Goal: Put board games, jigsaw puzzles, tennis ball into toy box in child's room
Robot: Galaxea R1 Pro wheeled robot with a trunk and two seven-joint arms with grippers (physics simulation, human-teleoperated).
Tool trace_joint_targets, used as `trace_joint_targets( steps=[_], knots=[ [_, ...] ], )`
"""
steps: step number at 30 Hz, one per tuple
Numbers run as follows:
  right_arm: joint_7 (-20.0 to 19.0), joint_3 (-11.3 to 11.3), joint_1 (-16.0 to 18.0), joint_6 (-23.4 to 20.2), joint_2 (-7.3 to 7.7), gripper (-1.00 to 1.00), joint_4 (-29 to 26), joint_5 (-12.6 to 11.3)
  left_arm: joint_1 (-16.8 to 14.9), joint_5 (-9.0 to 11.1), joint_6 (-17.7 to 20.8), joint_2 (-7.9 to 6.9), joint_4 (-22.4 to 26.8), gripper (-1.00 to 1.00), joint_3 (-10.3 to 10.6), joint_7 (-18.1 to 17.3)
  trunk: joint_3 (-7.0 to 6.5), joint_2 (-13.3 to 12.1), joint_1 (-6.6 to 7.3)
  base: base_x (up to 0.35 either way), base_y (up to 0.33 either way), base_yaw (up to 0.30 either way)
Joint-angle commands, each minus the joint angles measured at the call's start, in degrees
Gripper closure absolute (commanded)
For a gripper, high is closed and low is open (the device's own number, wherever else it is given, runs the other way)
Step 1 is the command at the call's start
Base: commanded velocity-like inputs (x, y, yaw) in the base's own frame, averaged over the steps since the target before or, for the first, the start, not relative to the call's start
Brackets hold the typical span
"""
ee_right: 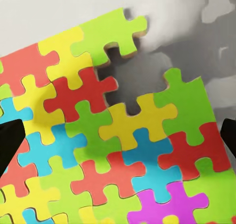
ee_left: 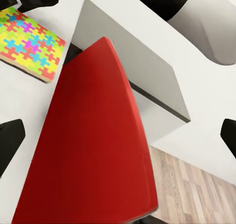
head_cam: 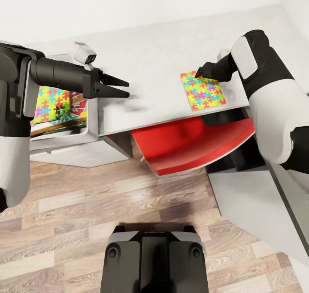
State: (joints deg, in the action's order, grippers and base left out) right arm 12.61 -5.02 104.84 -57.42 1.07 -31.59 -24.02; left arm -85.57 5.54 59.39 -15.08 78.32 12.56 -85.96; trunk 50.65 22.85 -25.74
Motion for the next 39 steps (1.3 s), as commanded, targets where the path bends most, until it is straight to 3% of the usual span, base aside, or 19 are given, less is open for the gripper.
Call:
trace_joint_targets(
  steps=[1, 39],
  knots=[
    [0.5, -0.5, 0.0, -0.2, 0.07, -1.00, 2.4, -0.3, -0.1, 0.3, 0.6, -0.07, 0.0, -1.00, 0.1, 0.0, 0.07, 0.1, -0.04, -0.070, 0.097, 0.000],
    [0.5, -0.5, 0.0, -0.4, 0.07, -1.00, 2.3, -0.3, -0.1, 0.3, 0.6, -0.26, 0.0, -1.00, 0.1, 0.0, 0.07, 0.1, -0.04, -0.036, 0.123, 0.000]
  ],
)
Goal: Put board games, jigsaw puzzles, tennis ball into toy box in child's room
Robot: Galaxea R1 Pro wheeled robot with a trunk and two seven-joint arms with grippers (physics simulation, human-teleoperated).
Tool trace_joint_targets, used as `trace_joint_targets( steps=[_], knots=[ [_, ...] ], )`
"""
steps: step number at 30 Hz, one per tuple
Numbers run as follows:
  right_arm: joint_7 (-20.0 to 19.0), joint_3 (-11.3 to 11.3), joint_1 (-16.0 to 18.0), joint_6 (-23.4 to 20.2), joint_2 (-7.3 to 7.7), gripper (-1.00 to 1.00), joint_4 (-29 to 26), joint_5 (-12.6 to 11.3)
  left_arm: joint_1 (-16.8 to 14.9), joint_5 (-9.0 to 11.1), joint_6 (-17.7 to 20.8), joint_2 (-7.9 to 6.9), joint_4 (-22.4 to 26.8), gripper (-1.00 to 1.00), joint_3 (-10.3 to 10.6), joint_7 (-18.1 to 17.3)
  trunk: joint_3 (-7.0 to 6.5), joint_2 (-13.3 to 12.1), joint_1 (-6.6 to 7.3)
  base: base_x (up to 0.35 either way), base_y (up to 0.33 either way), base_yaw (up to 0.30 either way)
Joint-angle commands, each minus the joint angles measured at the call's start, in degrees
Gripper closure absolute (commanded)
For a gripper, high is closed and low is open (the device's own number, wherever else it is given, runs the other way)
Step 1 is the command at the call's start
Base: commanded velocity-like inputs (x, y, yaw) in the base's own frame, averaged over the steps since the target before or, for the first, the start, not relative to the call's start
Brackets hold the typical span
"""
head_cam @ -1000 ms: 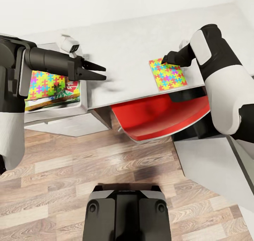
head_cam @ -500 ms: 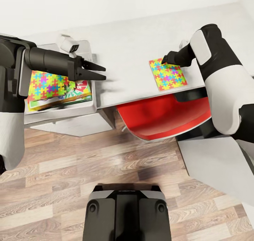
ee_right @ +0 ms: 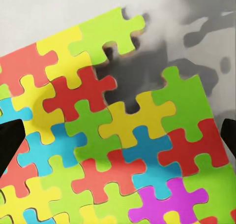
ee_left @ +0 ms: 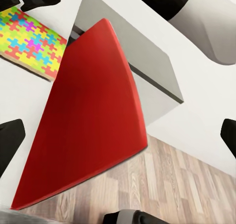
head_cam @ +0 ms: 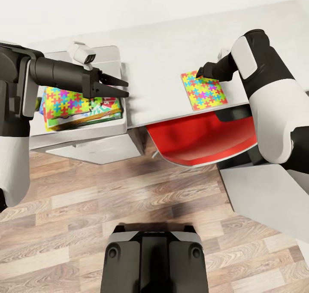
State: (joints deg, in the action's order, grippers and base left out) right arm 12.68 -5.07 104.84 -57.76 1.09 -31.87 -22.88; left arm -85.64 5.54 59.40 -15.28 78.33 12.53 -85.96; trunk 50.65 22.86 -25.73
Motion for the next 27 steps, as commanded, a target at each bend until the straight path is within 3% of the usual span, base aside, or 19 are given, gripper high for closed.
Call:
trace_joint_targets(
  steps=[1, 16, 27],
  knots=[
    [0.4, -0.4, 0.0, -0.1, 0.05, -1.00, 2.6, -1.5, -0.1, 0.3, 0.6, -0.07, 0.0, -1.00, 0.1, 0.0, 0.07, 0.1, -0.05, -0.023, 0.033, 0.000],
    [0.4, -0.4, 0.0, -0.2, 0.05, -1.00, 2.6, -1.5, -0.1, 0.3, 0.6, -0.06, 0.0, -1.00, 0.1, 0.0, 0.07, 0.1, -0.05, -0.033, 0.124, 0.000],
    [0.4, -0.4, -0.1, -0.2, 0.05, -1.00, 2.6, -1.5, -0.1, 0.3, 0.6, -0.02, 0.0, -1.00, 0.1, 0.0, 0.07, 0.1, -0.05, -0.082, 0.020, 0.000]
  ],
)
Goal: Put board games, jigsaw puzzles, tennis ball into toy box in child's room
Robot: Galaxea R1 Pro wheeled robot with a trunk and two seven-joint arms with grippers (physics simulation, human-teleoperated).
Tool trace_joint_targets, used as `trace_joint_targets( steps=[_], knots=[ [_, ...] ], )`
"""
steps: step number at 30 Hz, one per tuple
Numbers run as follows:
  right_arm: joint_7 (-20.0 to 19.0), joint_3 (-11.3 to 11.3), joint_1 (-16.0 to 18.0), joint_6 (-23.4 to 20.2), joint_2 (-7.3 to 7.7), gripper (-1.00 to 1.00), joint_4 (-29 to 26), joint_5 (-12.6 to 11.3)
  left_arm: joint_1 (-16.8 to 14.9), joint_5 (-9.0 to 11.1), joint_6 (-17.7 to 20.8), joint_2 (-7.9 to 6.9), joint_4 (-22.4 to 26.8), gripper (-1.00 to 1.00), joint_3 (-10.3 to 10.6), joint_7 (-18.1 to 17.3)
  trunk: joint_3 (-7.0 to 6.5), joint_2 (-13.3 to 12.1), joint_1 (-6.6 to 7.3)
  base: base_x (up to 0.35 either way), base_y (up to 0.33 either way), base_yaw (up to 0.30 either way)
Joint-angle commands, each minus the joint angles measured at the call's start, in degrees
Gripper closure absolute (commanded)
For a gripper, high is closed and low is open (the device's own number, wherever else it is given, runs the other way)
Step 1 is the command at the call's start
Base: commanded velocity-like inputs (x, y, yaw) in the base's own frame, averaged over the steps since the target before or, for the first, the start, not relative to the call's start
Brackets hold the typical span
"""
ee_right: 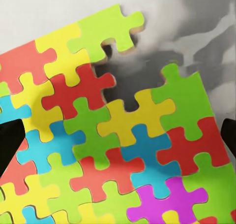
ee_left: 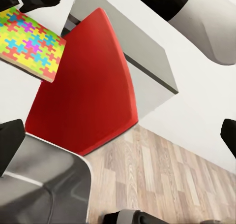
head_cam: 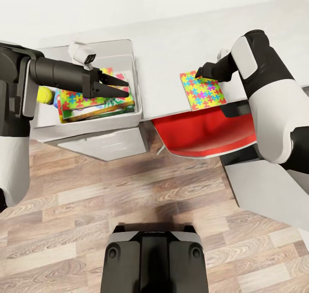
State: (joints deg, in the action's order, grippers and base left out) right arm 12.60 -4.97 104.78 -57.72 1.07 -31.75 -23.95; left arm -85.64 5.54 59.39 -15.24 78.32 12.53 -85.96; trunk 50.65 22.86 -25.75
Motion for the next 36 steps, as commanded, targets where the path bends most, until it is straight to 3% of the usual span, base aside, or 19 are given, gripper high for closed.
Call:
trace_joint_targets(
  steps=[1, 23, 36],
  knots=[
    [0.5, -0.5, 0.0, -0.2, 0.07, -1.00, 2.5, -0.4, -0.1, 0.3, 0.6, -0.06, 0.0, -1.00, 0.1, 0.0, 0.07, 0.1, -0.04, -0.106, 0.002, 0.000],
    [0.5, -0.5, 0.0, -0.4, 0.07, -1.00, 2.3, -0.4, -0.1, 0.3, 0.6, -0.23, 0.0, -1.00, 0.1, 0.0, 0.07, 0.1, -0.04, -0.139, 0.005, 0.000],
    [0.5, -0.5, 0.0, -0.4, 0.07, -1.00, 2.3, -0.4, -0.1, 0.3, 0.6, -0.25, 0.0, -1.00, 0.1, 0.0, 0.07, 0.1, -0.04, -0.022, 0.092, 0.000]
  ],
)
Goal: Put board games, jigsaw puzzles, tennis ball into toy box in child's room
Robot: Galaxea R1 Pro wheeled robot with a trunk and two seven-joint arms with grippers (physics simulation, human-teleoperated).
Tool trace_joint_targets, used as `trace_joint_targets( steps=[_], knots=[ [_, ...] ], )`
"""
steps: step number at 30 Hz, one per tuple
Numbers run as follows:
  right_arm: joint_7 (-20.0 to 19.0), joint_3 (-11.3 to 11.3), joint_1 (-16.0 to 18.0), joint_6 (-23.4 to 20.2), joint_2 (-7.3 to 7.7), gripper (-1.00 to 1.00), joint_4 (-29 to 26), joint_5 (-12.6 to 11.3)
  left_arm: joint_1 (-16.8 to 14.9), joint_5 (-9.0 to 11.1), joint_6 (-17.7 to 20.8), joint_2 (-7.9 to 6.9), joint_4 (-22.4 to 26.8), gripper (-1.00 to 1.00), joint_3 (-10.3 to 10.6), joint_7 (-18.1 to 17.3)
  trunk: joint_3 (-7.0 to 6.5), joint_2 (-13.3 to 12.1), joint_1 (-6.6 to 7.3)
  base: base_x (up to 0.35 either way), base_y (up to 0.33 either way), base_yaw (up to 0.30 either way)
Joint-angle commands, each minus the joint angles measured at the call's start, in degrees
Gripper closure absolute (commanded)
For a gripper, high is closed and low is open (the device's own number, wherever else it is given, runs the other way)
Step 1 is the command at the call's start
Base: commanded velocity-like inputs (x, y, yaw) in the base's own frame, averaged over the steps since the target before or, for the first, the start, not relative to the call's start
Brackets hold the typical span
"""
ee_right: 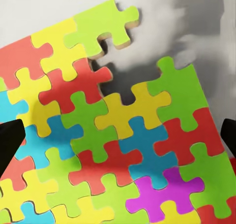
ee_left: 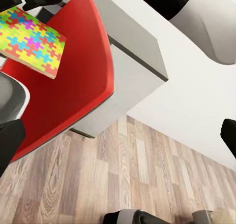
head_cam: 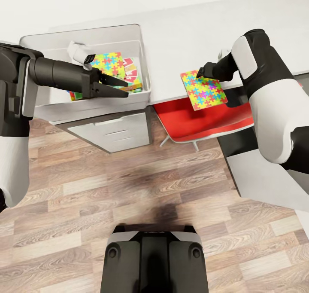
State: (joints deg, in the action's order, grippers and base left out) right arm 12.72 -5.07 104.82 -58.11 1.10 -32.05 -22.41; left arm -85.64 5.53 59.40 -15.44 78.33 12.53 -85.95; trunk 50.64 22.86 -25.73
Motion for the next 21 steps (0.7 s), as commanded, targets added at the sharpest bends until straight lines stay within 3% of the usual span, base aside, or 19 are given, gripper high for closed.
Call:
trace_joint_targets(
  steps=[1, 11, 21],
  knots=[
    [0.4, -0.4, 0.0, 0.0, 0.04, -1.00, 2.6, -1.9, -0.1, 0.3, 0.6, -0.06, 0.0, -1.00, 0.1, 0.0, 0.07, 0.1, -0.06, -0.001, 0.045, 0.000],
    [0.4, -0.4, 0.0, 0.0, 0.04, -1.00, 2.7, -1.9, -0.1, 0.3, 0.6, -0.08, 0.0, -1.00, 0.1, 0.0, 0.07, 0.1, -0.06, 0.000, 0.137, 0.000],
    [0.4, -0.4, 0.0, 0.0, 0.04, -1.00, 2.7, -2.0, -0.1, 0.3, 0.6, -0.12, 0.0, -1.00, 0.1, 0.0, 0.07, 0.1, -0.06, 0.000, 0.023, 0.000]
  ],
)
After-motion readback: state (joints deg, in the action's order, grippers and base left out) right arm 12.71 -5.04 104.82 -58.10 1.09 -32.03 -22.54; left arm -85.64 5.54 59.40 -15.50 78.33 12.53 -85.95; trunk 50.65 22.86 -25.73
